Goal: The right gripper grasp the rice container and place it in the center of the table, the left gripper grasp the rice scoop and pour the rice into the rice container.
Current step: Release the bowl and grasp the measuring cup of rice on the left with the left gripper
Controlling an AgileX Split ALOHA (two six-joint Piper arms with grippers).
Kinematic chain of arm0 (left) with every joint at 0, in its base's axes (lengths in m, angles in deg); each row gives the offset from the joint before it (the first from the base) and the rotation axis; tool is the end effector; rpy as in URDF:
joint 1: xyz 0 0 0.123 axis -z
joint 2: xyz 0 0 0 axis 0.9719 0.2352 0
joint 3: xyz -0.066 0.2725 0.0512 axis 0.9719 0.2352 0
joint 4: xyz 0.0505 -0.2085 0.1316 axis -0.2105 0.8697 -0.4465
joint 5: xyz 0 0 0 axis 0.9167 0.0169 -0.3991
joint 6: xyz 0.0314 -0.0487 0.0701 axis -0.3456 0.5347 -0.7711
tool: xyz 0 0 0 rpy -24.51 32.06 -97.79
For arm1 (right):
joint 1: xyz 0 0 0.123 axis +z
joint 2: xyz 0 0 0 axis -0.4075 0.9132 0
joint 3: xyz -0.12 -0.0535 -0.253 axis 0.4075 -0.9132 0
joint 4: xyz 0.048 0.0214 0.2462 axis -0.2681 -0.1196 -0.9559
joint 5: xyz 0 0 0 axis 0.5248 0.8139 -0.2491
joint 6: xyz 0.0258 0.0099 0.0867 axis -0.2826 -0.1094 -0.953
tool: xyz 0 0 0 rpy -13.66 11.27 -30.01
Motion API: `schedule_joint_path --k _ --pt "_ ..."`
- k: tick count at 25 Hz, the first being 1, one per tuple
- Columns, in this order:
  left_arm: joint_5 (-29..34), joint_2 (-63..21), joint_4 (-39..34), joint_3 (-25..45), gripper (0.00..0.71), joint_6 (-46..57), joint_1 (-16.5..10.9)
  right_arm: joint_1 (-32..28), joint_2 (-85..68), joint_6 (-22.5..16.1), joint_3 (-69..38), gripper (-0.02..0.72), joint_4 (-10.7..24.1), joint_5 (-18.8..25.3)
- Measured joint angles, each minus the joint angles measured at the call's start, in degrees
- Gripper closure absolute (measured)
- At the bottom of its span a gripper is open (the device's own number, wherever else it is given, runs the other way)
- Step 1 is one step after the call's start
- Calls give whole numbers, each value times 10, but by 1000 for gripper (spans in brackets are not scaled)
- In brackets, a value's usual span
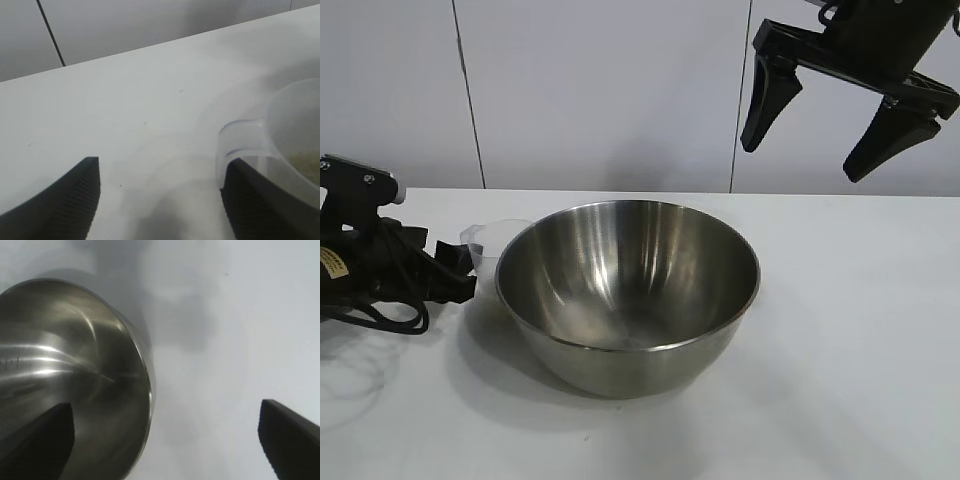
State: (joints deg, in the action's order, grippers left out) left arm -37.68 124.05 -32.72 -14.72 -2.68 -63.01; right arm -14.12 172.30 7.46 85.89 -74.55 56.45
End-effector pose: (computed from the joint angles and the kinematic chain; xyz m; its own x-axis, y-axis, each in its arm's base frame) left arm 0.3277 -0.0873 0.0539 -0.2231 0.2402 -0.9447 0.3694 0.9177 0.1461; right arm 0.3662 0.0863 0.2713 -0.9483 -0.0449 -0.3142 -0.1332 0.9548 0.2657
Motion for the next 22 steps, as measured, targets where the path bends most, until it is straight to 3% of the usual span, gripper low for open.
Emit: schedule_joint_path --k 12,18,22 --pt "0 0 19 0 217 45 0 0 0 -2 0 9 0 0" --pt "0 0 19 0 340 46 0 0 0 -2 0 9 0 0" --pt "0 0 13 -1 380 46 0 0 0 -2 0 9 0 0"
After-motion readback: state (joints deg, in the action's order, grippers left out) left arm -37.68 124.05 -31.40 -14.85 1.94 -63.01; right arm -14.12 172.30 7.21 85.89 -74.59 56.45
